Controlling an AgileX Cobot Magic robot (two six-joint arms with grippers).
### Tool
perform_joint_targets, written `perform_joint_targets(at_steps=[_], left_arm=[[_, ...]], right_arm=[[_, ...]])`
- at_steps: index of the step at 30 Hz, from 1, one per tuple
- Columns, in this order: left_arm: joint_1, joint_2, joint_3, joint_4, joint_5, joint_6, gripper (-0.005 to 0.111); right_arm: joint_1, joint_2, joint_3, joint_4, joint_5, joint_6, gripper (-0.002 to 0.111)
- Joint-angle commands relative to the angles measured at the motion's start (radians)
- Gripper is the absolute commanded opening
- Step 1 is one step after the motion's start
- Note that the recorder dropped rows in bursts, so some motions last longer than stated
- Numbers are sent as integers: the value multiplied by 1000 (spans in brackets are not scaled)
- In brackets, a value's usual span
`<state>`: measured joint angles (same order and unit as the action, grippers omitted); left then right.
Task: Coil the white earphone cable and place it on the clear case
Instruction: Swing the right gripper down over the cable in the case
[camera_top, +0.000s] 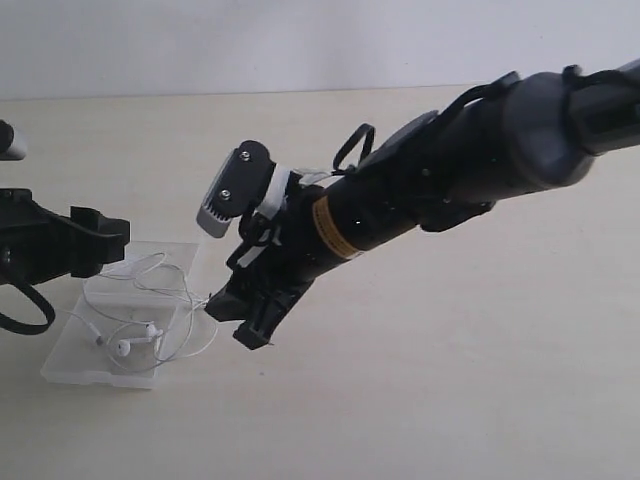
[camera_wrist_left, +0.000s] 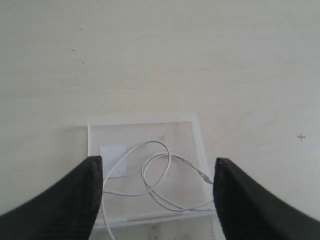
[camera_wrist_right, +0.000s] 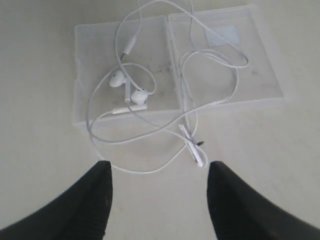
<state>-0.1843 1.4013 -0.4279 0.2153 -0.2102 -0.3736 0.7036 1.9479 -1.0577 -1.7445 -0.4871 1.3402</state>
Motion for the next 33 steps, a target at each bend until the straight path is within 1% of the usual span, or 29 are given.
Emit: perform_joint_targets(at_steps=[1,10,16,27,33], left_arm=[[2,-7,6,-14,-16,-8,62],[2,-7,6,-14,-22,-12,62],[2,-7,6,-14,-26,-13,62],[2,-7,6,-14,-31,-23,62],[2,-7,6,-14,-31,-23,62]], right_arm=[[18,69,-69,0,30,-7,52],[18,181,-165,0,31,-15,52],[18,223,-185,0,25,-37,52],[18,251,-185,0,43,-56,43],[18,251,-194,0,43,-56,40]])
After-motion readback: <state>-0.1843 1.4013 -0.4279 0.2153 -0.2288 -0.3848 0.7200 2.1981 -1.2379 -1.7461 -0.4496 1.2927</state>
